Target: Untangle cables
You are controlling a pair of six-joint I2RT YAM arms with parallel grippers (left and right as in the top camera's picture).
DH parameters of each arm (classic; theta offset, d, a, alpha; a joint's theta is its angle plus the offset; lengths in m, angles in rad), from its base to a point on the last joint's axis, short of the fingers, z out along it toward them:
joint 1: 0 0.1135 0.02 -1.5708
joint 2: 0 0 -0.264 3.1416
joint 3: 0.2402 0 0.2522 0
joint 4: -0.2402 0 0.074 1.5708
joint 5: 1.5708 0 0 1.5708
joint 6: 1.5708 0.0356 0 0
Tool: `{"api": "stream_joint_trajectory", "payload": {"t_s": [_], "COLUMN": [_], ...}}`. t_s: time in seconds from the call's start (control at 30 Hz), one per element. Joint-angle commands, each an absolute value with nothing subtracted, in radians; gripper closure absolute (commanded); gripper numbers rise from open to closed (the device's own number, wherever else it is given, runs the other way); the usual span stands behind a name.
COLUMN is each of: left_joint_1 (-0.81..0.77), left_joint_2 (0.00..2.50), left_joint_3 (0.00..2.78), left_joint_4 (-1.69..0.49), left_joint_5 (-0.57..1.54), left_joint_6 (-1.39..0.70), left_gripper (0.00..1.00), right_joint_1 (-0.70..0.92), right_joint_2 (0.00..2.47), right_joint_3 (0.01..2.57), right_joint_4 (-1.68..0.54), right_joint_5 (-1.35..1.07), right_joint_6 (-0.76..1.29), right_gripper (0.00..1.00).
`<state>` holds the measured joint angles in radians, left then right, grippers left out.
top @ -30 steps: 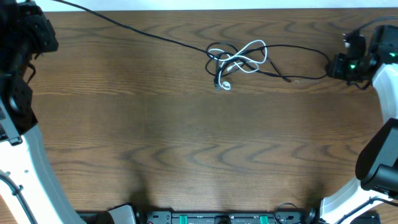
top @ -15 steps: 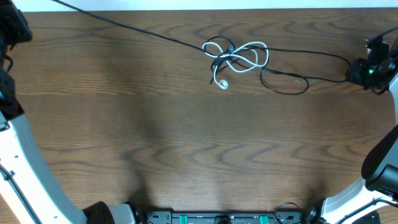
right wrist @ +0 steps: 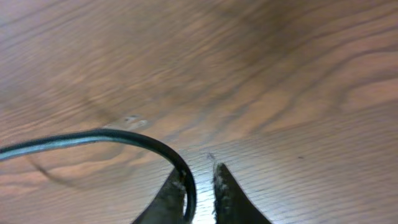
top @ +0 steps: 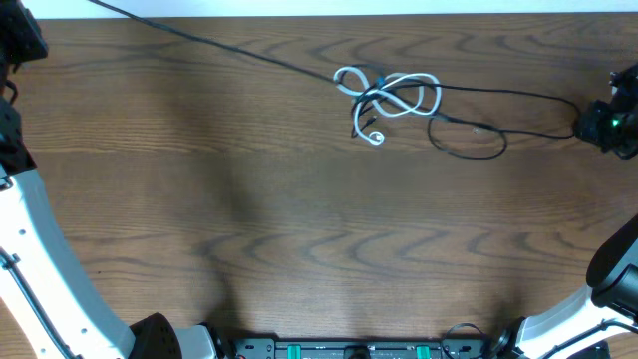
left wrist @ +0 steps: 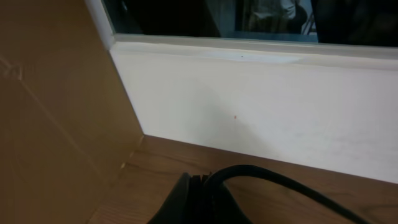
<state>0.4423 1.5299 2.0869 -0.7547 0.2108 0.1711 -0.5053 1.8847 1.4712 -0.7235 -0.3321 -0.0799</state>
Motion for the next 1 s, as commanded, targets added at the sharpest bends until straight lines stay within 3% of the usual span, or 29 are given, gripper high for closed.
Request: {"api": "stream_joint_trajectory", "payload": {"t_s": [0.0, 0.1, 0.2, 0.27, 0.4, 0.47, 0.5, 0.53, 0.63, 0.73, 0.97], "left_joint_1": [0.440, 0.398, 0.343, 0.266, 0.189, 0.151, 0.140, 0.131, 0.123, 0.123, 0.072], "left_joint_2": [1.522, 1.522, 1.522, 1.522, 1.522, 1.524, 1.525, 1.527, 1.535, 1.550, 1.582], "left_joint_3": [2.119, 2.119, 2.119, 2.119, 2.119, 2.119, 2.119, 2.119, 2.118, 2.117, 2.100], "left_joint_4": [-0.753, -0.770, -0.792, -0.811, -0.819, -0.831, -0.845, -0.862, -0.899, -0.942, -1.062], "left_joint_5": [0.267, 0.309, 0.314, 0.315, 0.315, 0.315, 0.315, 0.315, 0.315, 0.315, 0.315], "left_joint_6": [0.105, 0.090, 0.084, 0.083, 0.069, 0.068, 0.068, 0.068, 0.067, 0.066, 0.066], "left_gripper": [0.93, 0.92, 0.93, 0.93, 0.91, 0.83, 0.68, 0.52, 0.39, 0.33, 0.33], "right_joint_1": [-0.482, -0.420, -0.342, -0.233, -0.115, -0.043, -0.012, 0.022, 0.076, 0.157, 0.328], "right_joint_2": [1.891, 1.891, 1.891, 1.891, 1.891, 1.891, 1.891, 1.891, 1.891, 1.891, 1.891], "right_joint_3": [1.493, 1.493, 1.493, 1.493, 1.493, 1.493, 1.493, 1.492, 1.493, 1.492, 1.492], "right_joint_4": [-0.730, -0.733, -0.733, -0.733, -0.732, -0.730, -0.730, -0.730, -0.731, -0.737, -0.726], "right_joint_5": [-0.421, -0.431, -0.459, -0.482, -0.481, -0.481, -0.481, -0.481, -0.481, -0.482, -0.413], "right_joint_6": [-0.099, -0.099, -0.099, -0.103, -0.103, -0.102, -0.102, -0.103, -0.103, -0.104, -0.118], "right_gripper": [0.98, 0.96, 0.84, 0.64, 0.48, 0.43, 0.40, 0.38, 0.37, 0.36, 0.34]}}
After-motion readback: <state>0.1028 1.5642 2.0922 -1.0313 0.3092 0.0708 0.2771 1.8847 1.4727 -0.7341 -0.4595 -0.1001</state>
